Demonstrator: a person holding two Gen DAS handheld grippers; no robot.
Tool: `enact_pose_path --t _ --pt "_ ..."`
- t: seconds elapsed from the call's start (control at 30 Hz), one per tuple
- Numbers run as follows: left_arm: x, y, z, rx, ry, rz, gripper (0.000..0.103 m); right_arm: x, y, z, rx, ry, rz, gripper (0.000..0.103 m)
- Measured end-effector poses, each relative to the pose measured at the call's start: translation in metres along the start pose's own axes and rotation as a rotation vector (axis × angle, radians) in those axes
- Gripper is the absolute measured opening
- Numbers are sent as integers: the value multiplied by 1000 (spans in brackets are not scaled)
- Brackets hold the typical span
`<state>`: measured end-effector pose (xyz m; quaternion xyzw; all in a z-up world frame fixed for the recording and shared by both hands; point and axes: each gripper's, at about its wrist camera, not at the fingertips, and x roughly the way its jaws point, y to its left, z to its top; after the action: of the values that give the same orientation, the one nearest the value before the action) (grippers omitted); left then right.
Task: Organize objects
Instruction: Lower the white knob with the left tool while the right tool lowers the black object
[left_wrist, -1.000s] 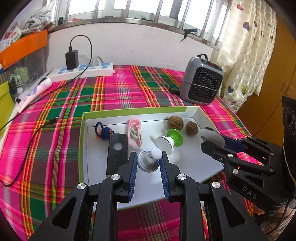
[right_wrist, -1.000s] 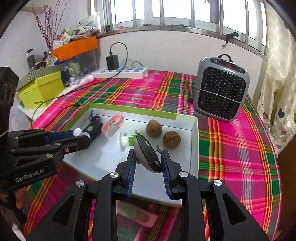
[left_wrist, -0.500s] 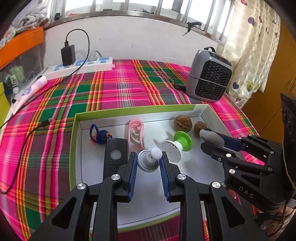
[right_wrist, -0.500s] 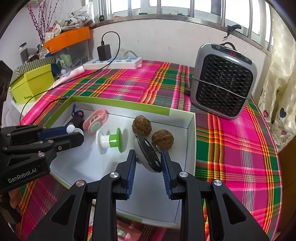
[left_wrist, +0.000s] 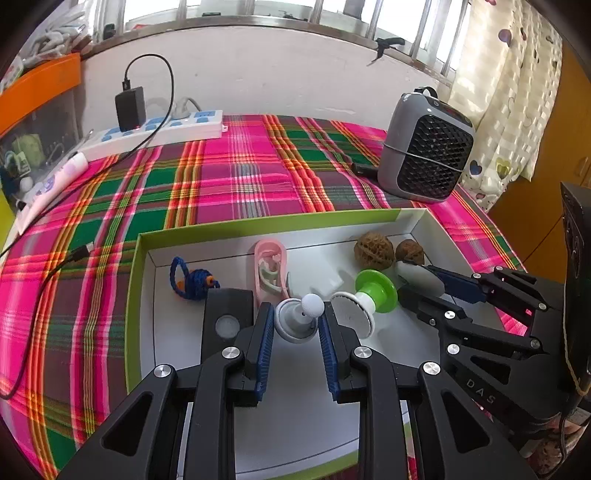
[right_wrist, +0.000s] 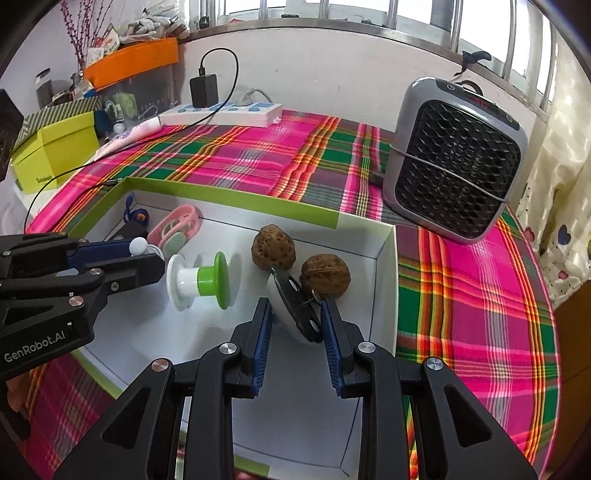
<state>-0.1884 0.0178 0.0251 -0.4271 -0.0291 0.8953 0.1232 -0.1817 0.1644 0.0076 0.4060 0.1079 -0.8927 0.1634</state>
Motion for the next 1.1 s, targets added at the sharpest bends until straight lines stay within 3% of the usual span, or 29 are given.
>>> enact_pose_path --t 1.1 --pt "15 -5 4 26 23 11 23 5 -1 4 -7 -6 -11 29"
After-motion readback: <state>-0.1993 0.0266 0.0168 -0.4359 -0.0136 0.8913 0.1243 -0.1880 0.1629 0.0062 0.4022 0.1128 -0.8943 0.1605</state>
